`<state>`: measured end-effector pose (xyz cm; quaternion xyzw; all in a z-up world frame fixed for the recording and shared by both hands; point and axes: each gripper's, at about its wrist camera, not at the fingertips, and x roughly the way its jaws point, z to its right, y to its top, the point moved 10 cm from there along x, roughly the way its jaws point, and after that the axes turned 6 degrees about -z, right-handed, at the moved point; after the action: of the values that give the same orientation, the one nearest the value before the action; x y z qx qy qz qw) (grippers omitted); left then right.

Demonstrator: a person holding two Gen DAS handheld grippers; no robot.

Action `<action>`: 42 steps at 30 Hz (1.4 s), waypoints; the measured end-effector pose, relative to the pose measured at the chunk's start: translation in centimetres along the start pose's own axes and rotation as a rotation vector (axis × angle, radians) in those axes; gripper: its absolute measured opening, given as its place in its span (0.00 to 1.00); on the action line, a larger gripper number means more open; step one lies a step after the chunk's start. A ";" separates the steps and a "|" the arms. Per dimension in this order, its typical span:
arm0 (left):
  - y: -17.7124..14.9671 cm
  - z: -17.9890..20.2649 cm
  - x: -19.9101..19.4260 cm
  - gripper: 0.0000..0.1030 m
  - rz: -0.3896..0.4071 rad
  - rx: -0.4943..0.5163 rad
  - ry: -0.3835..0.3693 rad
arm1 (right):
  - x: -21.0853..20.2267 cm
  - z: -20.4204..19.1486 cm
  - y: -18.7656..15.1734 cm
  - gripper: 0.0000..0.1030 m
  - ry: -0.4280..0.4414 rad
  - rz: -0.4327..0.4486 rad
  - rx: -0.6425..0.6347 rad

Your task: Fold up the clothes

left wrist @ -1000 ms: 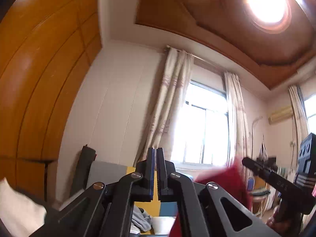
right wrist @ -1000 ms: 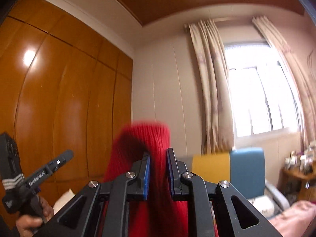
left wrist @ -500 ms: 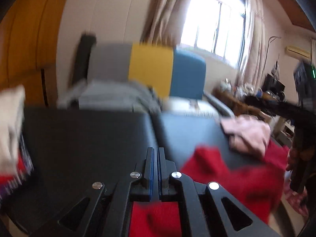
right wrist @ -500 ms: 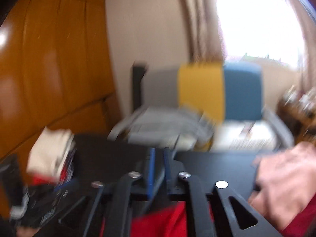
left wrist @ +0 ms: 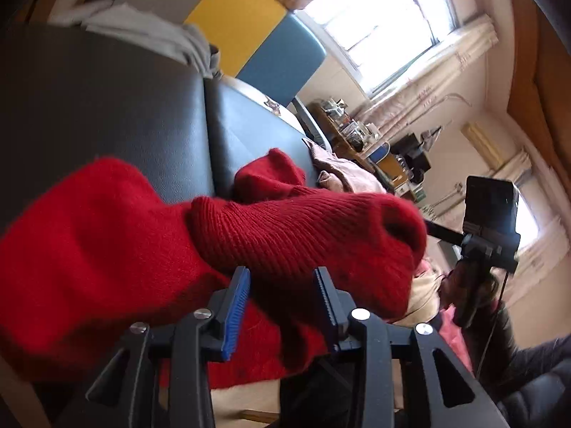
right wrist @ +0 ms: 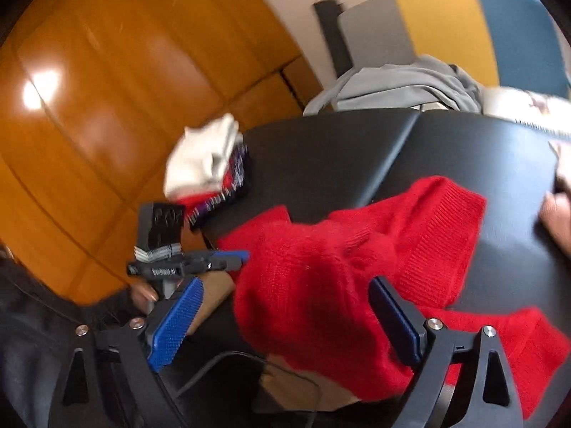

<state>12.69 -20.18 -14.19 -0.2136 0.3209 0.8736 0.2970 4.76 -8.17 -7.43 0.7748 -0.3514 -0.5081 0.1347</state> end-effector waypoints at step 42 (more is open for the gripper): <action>16.1 22.0 -18.1 0.12 0.627 0.488 -0.047 | -13.7 -7.6 9.2 0.14 -0.268 0.630 -0.163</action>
<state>11.38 -21.96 18.48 -0.0082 0.5618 0.8247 0.0654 4.47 -6.59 10.70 0.5414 -0.5459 -0.5651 0.2991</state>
